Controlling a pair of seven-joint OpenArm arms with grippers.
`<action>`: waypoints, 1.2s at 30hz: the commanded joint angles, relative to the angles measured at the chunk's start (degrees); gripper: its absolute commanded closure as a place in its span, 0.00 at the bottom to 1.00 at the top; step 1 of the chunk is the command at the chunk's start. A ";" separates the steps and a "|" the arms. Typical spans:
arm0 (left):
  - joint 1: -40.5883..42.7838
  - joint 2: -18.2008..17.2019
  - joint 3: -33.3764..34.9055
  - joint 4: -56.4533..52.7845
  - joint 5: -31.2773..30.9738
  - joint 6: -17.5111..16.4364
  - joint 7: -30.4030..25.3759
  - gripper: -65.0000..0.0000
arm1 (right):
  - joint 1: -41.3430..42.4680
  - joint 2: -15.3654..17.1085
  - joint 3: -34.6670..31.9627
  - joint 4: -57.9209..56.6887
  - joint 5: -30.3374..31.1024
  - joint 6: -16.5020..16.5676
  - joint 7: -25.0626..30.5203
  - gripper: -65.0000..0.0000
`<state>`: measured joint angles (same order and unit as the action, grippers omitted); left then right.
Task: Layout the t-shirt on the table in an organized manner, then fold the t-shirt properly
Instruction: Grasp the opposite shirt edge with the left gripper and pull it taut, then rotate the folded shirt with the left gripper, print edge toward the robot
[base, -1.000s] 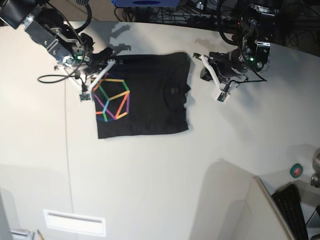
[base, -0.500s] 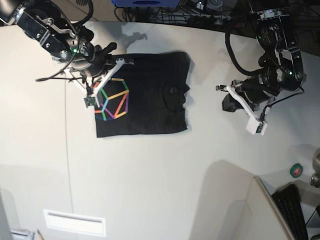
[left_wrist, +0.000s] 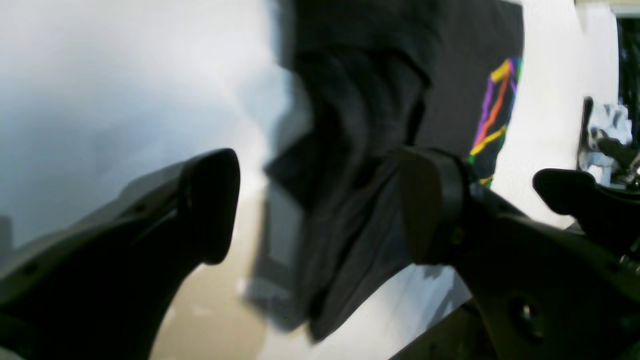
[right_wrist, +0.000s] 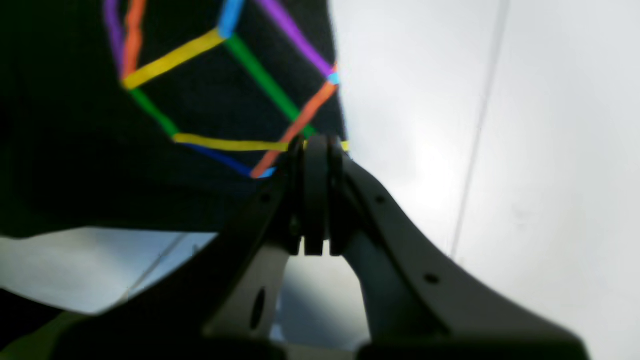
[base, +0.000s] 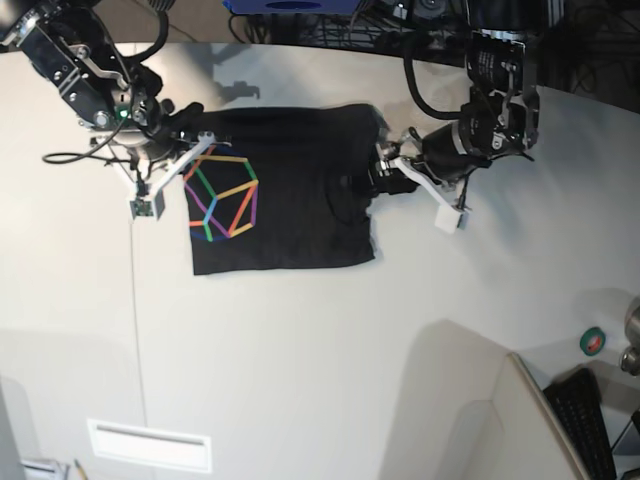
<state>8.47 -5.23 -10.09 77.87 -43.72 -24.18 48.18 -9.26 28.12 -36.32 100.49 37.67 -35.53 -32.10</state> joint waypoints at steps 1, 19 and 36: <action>-0.69 -0.26 0.99 0.60 -1.42 -0.74 -2.16 0.27 | 0.25 0.94 0.40 0.83 -0.26 -0.12 0.84 1.00; -7.28 0.18 5.38 -12.94 -0.98 4.10 -3.83 0.27 | 0.07 1.20 0.40 0.74 -0.26 -0.12 0.84 1.00; -13.61 -2.63 11.54 -19.80 -0.63 9.64 -3.39 1.00 | -2.13 0.76 7.88 1.36 -0.26 -0.03 1.28 1.00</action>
<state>-4.34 -7.20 1.65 57.58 -47.51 -17.87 46.06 -11.51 28.38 -28.56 100.62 37.47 -35.53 -31.44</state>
